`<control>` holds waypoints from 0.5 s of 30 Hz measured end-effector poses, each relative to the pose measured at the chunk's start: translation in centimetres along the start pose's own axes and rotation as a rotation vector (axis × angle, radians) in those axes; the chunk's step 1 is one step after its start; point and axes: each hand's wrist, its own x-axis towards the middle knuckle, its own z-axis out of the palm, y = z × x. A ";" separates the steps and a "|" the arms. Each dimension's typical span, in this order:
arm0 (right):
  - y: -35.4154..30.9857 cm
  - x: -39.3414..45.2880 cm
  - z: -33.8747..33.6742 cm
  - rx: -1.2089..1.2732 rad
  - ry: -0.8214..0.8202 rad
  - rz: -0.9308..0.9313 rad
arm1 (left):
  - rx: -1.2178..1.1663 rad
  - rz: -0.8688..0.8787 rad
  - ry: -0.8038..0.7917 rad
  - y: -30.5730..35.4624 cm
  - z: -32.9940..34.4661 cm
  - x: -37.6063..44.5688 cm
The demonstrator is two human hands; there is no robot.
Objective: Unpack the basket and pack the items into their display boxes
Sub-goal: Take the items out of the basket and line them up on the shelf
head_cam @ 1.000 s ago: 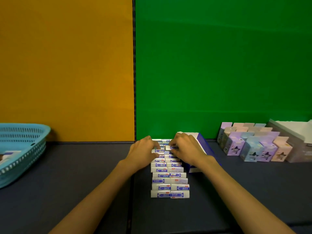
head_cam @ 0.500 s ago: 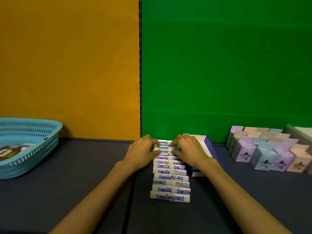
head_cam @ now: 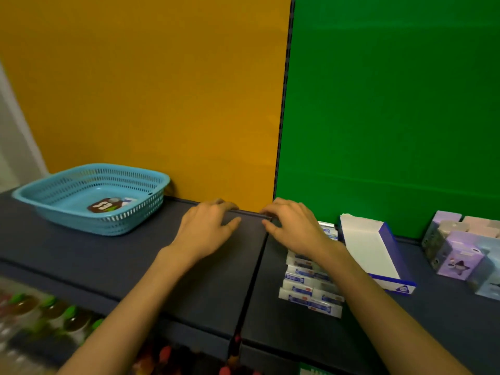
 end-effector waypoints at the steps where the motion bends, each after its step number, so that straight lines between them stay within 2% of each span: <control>1: -1.0 0.7 0.3 0.006 -0.003 -0.024 | 0.033 -0.014 0.011 -1.0 -0.7 -0.7; 5: -5.5 3.4 1.6 0.033 -0.013 -0.111 | 0.116 -0.095 0.055 -5.6 -3.4 -3.3; 15: -19.3 10.8 5.7 0.079 0.008 -0.193 | 0.125 -0.238 0.100 -20.1 -9.5 -10.0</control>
